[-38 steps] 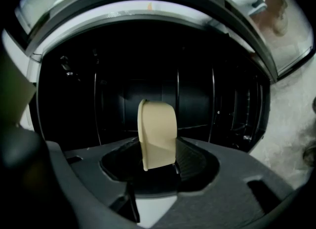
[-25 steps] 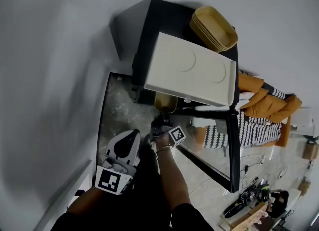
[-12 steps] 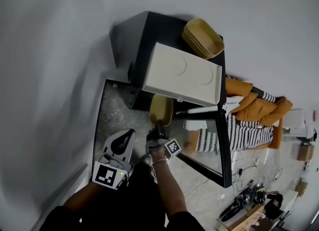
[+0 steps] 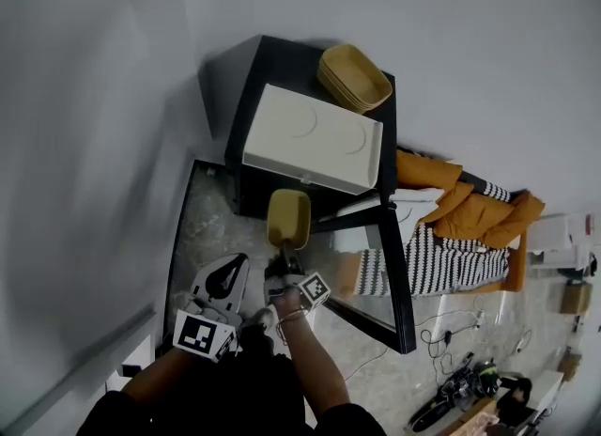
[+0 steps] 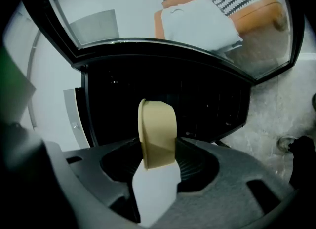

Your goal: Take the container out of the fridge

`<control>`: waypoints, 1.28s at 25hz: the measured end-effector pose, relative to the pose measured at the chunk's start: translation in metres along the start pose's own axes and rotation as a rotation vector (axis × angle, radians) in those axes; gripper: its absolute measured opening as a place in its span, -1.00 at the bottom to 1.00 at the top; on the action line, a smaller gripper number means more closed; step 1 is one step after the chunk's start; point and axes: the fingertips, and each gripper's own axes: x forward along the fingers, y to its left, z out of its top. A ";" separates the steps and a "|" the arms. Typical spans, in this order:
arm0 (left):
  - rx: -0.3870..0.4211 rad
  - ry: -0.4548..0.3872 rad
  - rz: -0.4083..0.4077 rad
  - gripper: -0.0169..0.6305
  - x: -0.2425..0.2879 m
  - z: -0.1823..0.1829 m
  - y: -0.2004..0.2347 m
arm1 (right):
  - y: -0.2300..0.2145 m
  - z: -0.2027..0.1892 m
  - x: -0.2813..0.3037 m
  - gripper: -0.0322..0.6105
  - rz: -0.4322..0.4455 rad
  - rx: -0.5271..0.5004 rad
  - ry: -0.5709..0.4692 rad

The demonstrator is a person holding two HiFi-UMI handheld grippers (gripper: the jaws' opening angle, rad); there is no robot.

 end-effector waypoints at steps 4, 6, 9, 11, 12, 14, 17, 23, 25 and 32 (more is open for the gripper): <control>0.014 0.005 0.001 -0.93 -0.008 -0.004 -0.023 | 0.009 0.002 -0.024 -0.30 0.017 -0.016 0.007; 0.021 0.001 -0.002 -0.93 -0.011 -0.004 -0.034 | 0.012 0.005 -0.035 -0.30 0.048 -0.019 0.013; 0.018 -0.003 -0.001 -0.93 -0.023 -0.005 -0.050 | 0.020 0.006 -0.060 -0.30 0.063 -0.013 0.009; 0.021 -0.010 0.004 -0.93 -0.033 -0.004 -0.061 | 0.025 0.005 -0.078 -0.30 0.066 -0.012 0.011; 0.026 -0.015 0.008 -0.93 -0.038 -0.003 -0.067 | 0.028 0.004 -0.086 -0.30 0.064 -0.009 0.017; 0.029 -0.021 0.017 -0.93 -0.049 -0.003 -0.079 | 0.035 0.000 -0.103 -0.30 0.061 0.001 0.038; 0.032 -0.026 0.038 -0.93 -0.066 -0.004 -0.095 | 0.051 -0.009 -0.128 -0.30 0.071 0.020 0.067; 0.054 -0.054 0.079 -0.93 -0.100 -0.017 -0.122 | 0.074 -0.012 -0.177 -0.30 0.066 0.033 0.096; 0.059 -0.057 0.097 -0.93 -0.111 -0.023 -0.126 | 0.078 -0.012 -0.189 -0.30 0.074 0.025 0.108; 0.055 -0.036 0.155 -0.93 -0.135 -0.012 -0.124 | 0.107 -0.016 -0.223 -0.30 0.094 0.025 0.125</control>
